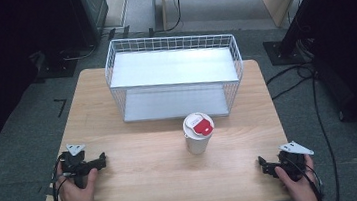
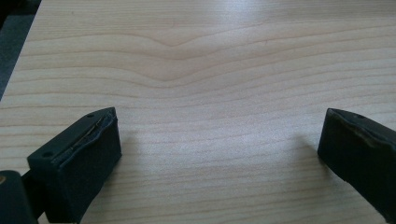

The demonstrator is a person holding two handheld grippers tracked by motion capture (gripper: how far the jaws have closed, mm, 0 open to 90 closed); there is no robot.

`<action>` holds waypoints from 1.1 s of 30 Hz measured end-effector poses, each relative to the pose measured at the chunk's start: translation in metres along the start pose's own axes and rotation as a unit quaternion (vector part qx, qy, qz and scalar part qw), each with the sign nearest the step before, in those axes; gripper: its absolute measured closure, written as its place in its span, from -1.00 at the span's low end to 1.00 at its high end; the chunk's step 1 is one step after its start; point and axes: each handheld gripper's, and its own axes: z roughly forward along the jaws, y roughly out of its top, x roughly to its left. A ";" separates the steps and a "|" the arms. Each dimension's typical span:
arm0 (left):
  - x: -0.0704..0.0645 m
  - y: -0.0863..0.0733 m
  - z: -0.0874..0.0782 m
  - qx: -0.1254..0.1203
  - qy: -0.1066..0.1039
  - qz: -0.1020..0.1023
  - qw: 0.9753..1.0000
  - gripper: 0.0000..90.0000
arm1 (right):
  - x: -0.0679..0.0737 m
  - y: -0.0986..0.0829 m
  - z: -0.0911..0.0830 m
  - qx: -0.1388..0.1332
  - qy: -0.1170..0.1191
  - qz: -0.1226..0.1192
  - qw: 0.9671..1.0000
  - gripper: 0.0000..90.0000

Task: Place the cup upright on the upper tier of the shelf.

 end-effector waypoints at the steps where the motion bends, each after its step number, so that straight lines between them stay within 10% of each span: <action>1: 0.000 0.000 0.000 -0.001 0.000 -0.001 1.000 -1.00 | 0.000 0.000 0.000 0.000 0.000 0.000 1.000 -1.00; 33: 0.000 0.000 0.000 0.000 0.000 0.000 1.000 -1.00 | 0.049 0.042 -0.007 -0.034 0.032 -0.033 0.998 -1.00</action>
